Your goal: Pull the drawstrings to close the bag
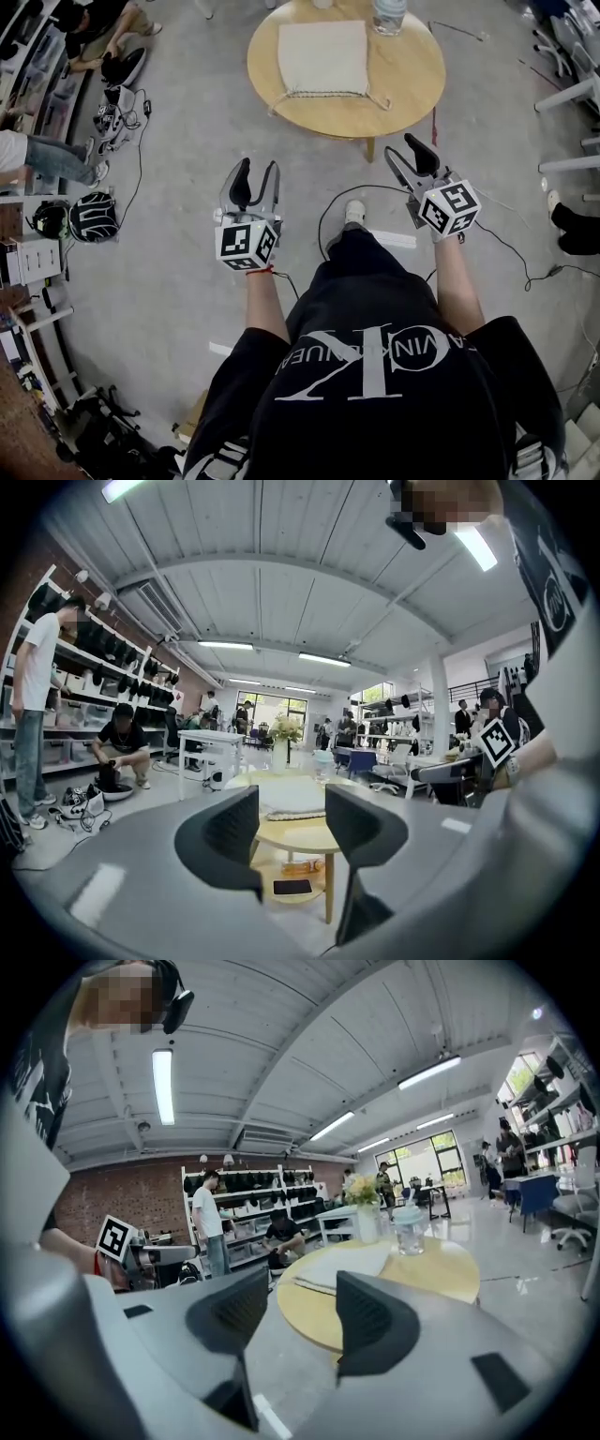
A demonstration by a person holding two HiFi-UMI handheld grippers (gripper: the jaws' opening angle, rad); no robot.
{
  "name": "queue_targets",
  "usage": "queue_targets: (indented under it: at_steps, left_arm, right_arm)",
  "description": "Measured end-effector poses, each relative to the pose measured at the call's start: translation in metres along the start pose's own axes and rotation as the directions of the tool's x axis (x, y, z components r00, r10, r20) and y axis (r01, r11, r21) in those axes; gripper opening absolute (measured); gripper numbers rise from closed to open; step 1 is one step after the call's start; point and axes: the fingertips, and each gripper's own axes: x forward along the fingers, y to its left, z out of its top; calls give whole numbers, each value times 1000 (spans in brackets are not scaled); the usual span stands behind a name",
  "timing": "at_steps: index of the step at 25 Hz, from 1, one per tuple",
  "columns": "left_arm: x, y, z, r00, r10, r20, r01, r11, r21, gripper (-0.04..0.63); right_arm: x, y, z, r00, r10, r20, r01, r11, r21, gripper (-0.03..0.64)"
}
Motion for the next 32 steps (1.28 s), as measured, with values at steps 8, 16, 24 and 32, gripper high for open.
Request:
queue_targets:
  at_steps: [8, 16, 24, 32]
  left_arm:
    - [70, 14, -5, 999, -19, -41, 18, 1000, -3, 206]
    - [118, 25, -22, 995, 4, -102, -6, 1000, -13, 206]
    - [138, 27, -40, 982, 6, -190, -2, 1000, 24, 206]
    - [149, 35, -68, 958, -5, -287, 16, 999, 35, 207]
  right_arm:
    - [54, -40, -10, 993, 11, -118, -16, 999, -40, 199]
    - [97, -78, -49, 945, 6, -327, -46, 992, -114, 195]
    - [137, -103, -81, 868, -15, -497, -63, 988, -139, 151]
    - [163, -117, -106, 779, -35, -626, -65, 988, -137, 101]
